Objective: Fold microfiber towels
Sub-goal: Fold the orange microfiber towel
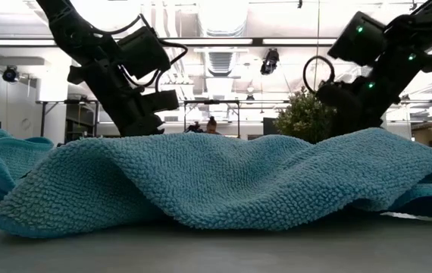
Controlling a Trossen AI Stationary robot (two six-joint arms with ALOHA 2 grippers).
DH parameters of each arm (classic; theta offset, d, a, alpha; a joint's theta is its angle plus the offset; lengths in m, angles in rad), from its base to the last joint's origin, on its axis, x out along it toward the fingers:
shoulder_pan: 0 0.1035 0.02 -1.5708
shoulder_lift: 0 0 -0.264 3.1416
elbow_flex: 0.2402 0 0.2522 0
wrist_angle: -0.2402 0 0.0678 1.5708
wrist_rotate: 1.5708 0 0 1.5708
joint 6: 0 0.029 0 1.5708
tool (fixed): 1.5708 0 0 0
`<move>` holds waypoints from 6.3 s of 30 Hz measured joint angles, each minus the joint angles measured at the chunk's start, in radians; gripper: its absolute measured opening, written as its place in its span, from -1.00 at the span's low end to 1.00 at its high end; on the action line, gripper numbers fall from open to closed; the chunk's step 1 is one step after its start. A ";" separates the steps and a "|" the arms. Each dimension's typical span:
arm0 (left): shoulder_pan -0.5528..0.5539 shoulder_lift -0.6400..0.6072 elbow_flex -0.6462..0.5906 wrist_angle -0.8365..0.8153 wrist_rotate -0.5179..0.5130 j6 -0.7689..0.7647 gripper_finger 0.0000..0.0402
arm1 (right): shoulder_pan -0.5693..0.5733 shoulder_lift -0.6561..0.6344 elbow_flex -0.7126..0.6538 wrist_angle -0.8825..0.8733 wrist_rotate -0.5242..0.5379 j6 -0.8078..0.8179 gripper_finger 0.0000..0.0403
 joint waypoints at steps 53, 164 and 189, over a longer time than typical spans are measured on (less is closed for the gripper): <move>0.000 0.000 0.000 0.001 -0.019 0.010 -0.22 | 0.031 0.249 0.237 0.049 -0.278 -0.678 -0.08; 0.000 0.000 -0.046 0.000 -0.053 -0.001 -0.22 | 0.317 0.335 0.318 -0.357 0.163 -0.515 -0.46; 0.000 0.000 -0.047 0.000 -0.053 -0.002 -0.22 | 0.171 0.319 0.318 -0.474 0.283 -0.384 -0.74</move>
